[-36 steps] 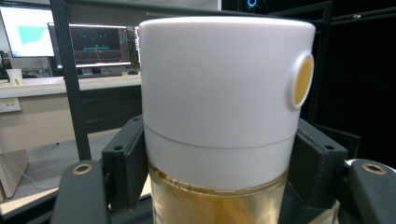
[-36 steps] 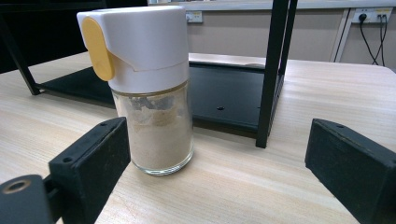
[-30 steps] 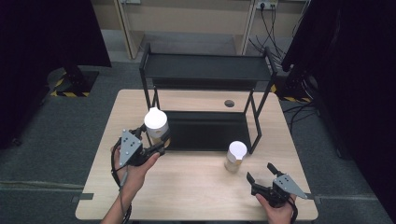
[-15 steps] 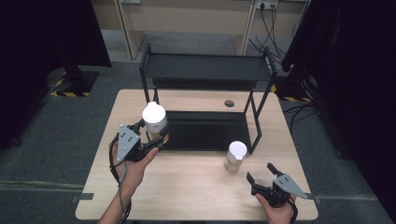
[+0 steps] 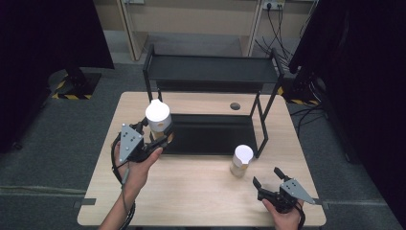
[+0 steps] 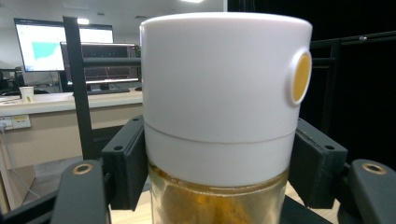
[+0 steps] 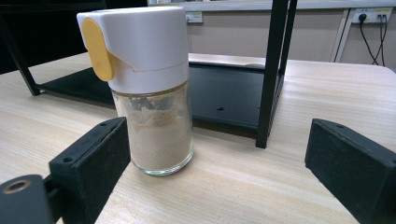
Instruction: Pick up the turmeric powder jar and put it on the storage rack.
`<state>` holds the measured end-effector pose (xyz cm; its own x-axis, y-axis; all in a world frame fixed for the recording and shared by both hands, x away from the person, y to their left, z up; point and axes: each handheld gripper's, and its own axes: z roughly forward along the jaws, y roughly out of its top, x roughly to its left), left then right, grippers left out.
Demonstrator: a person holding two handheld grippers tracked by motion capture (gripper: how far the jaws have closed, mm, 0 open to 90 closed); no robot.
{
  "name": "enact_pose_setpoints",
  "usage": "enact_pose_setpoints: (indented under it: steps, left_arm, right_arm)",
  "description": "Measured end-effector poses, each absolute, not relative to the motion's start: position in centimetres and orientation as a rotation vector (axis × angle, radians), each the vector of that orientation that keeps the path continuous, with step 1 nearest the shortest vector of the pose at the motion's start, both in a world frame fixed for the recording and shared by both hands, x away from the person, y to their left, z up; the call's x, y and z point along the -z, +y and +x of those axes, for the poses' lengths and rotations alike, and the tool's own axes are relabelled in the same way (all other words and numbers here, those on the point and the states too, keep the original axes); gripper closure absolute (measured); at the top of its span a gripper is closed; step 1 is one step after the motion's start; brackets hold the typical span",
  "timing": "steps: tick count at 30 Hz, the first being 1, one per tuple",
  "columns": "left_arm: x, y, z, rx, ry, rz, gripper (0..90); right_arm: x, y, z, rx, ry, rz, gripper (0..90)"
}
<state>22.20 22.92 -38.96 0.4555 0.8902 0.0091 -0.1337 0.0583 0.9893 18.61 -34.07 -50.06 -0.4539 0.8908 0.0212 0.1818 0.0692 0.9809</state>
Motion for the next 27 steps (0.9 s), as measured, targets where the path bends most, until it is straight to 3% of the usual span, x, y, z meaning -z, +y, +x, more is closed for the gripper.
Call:
enact_pose_setpoints:
  steps: [27]
  left_arm:
    - [35.6, 22.0, 23.6, -0.938, 0.754, 1.232, 30.6]
  right_arm:
    - [50.1, -34.1, 18.6, -1.433, 1.715, 1.074, 7.3]
